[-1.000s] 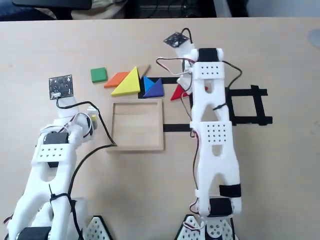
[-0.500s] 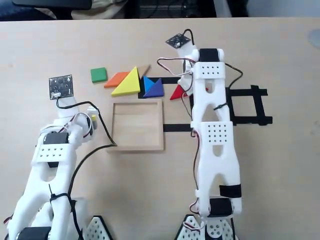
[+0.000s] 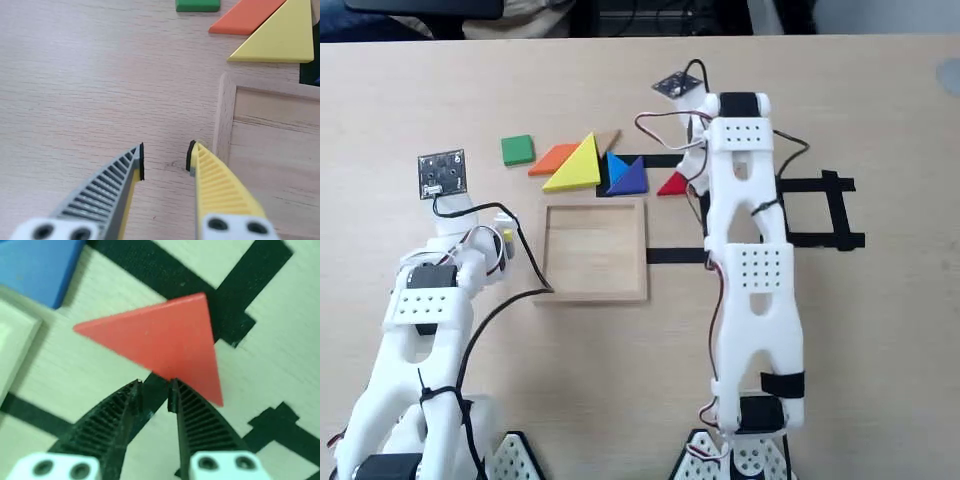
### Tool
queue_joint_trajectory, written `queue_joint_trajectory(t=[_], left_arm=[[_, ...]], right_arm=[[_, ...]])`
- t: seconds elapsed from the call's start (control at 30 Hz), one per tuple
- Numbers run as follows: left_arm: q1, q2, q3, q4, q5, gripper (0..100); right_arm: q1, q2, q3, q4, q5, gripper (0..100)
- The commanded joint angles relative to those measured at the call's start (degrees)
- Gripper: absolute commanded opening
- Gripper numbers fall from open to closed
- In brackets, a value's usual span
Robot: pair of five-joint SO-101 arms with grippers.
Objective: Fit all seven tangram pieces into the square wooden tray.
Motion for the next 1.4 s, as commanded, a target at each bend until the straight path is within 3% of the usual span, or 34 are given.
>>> queue_joint_trajectory(t=[0.0, 0.33, 0.53, 1.37], left_arm=[[0.5, -0.3, -0.9, -0.9, 0.1, 17], [0.3, -0.3, -0.7, -1.0, 0.1, 17], [0.4, -0.2, 0.8, -5.2, 0.1, 17], [1.4, -0.2, 0.9, -5.5, 0.2, 17]], right_arm=[[-1.2, -11.5, 10.6, 2.1, 5.0, 10.3], [2.1, -16.4, 15.3, -2.0, 32.2, 10.3], [1.8, -12.5, 15.2, -4.7, 39.0, 10.2], [0.2, -6.5, 15.0, -7.5, 39.8, 10.0]])
